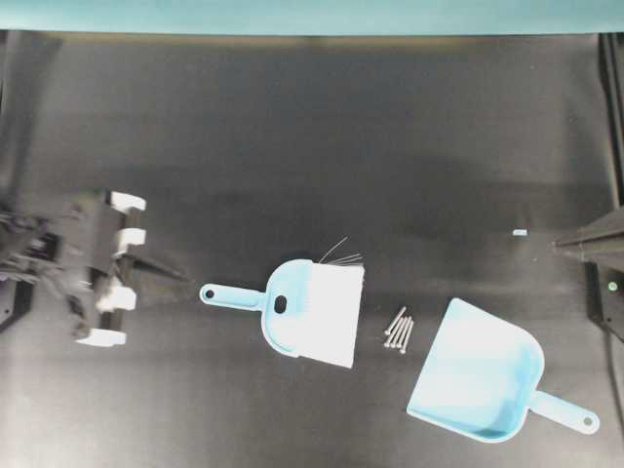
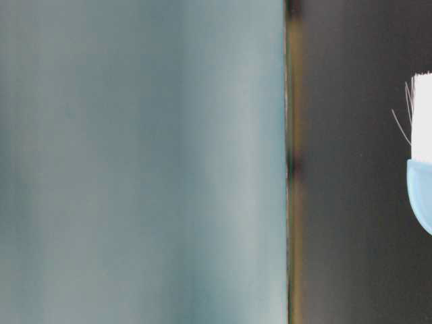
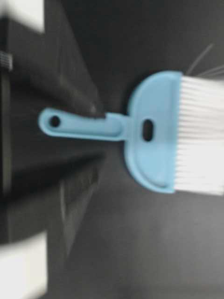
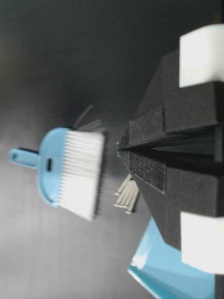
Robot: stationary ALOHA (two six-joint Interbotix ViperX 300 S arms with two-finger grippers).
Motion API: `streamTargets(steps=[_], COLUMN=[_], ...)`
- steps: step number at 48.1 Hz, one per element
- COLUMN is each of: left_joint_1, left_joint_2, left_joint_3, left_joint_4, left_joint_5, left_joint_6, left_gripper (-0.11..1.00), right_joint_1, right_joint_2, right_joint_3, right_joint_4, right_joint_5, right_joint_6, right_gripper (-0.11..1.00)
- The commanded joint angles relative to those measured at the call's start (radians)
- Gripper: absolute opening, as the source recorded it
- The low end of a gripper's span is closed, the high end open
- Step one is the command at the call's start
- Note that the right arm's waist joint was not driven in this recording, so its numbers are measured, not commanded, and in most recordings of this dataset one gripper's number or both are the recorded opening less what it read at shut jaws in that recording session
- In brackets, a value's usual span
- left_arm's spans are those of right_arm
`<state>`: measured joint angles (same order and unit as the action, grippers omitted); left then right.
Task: Hold the dustpan with a person, while the left arm uses a hand brush to gather the screws into the dustpan.
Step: 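Move the left gripper toward the light-blue brush handle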
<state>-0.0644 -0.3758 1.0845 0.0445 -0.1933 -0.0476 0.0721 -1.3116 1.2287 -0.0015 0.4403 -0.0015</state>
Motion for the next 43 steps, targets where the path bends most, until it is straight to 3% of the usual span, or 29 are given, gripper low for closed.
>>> streamTargets(steps=[1, 5, 8, 14, 19, 30, 43], left_joint_1=[0.002, 0.005, 0.008, 0.028, 0.04, 0.044, 0.031], left_joint_2=[0.072, 0.135, 0.184, 0.301, 0.413, 0.584, 0.658], left_joint_3=[0.023, 0.052, 0.067, 0.092, 0.077, 0.008, -0.052], left_joint_4=[0.002, 0.003, 0.003, 0.002, 0.002, 0.002, 0.002], left_joint_5=[-0.186, -0.313, -0.402, -0.554, -0.643, -0.649, -0.592], left_joint_6=[-0.012, -0.021, -0.031, -0.044, -0.055, -0.054, -0.034], left_gripper=[0.54, 0.77, 0.85, 0.79, 0.81, 0.81, 0.81], right_joint_1=[0.0, 0.0, 0.0, 0.0, 0.0, 0.0, 0.0], right_joint_2=[-0.002, -0.012, -0.023, -0.048, -0.061, -0.089, -0.107], right_joint_3=[-0.003, -0.002, 0.0, 0.005, 0.017, 0.052, 0.064], right_joint_4=[0.0, 0.0, 0.0, -0.002, -0.002, 0.0, 0.0], right_joint_5=[0.002, -0.003, -0.012, -0.032, -0.048, -0.055, -0.049], right_joint_6=[0.011, 0.011, 0.011, 0.011, 0.008, 0.0, 0.005], right_gripper=[-0.01, -0.01, -0.01, -0.01, -0.01, -0.01, -0.01])
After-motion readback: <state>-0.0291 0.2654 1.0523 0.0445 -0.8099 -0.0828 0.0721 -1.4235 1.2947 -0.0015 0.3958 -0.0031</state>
